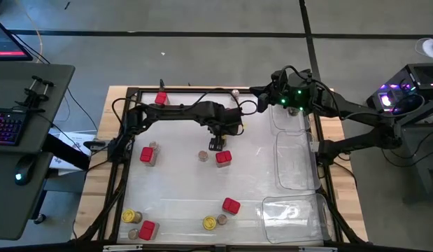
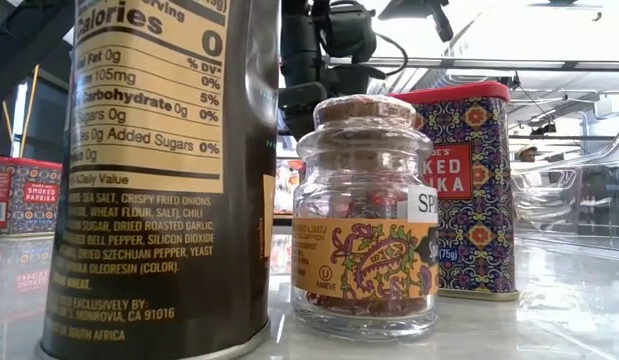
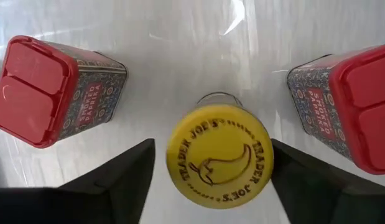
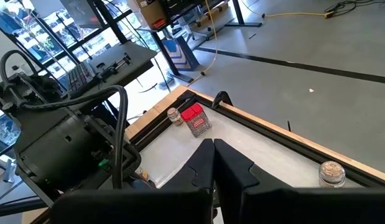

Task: Sort spices by type
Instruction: Put the yellow seasoning bottle into the top transparent bin

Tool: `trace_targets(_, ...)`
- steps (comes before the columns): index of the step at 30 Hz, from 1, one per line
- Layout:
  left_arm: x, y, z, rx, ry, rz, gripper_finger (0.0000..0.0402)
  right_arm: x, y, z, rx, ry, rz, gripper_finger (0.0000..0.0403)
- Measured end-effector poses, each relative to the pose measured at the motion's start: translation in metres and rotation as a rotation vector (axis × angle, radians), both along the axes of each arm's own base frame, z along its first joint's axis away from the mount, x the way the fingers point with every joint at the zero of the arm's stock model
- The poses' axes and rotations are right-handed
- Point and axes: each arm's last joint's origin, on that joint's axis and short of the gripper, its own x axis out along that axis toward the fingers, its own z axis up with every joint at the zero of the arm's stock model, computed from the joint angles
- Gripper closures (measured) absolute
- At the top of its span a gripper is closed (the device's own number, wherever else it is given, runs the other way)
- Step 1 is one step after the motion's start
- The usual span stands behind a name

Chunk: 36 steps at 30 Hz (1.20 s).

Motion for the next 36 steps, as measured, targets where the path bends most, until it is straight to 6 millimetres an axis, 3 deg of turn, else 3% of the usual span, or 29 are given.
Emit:
trace_targets(5,-0.002,-0.001,0.002,0.0,0.013,-0.009,0.0067,-0.004,0.001,0.003,-0.006,-0.017,-0.003,0.0402)
trace_targets(12,-0.023,0.002,0.026,-0.011,0.057,0.006,0.0061,-0.019,-0.006,0.018,-0.053,-0.107,-0.063,0.0402)
trace_targets(15,-0.037,0.01,0.048,-0.014,0.028,0.064,0.006,-0.024,-0.009,0.023,-0.075,-0.131,-0.081,0.0402)
trace_targets(20,-0.077,0.022,0.103,-0.012,-0.114,0.171,0.006,-0.025,-0.011,0.024,-0.072,-0.139,-0.078,0.039)
trace_targets(23,-0.111,0.025,0.136,0.003,-0.256,0.238,0.006,-0.018,-0.012,0.019,-0.052,-0.119,-0.045,0.0354)
trace_targets(27,-0.167,0.024,0.171,0.022,-0.452,0.335,0.006,0.003,-0.013,0.006,0.049,-0.104,0.085,0.0277)
trace_targets(31,-0.218,0.017,0.187,-0.001,-0.598,0.477,0.006,0.037,-0.009,-0.016,0.12,-0.06,0.224,0.0184)
trace_targets(36,-0.263,0.003,0.192,-0.046,-0.699,0.603,0.006,0.075,-0.006,-0.046,0.096,0.069,0.308,0.009)
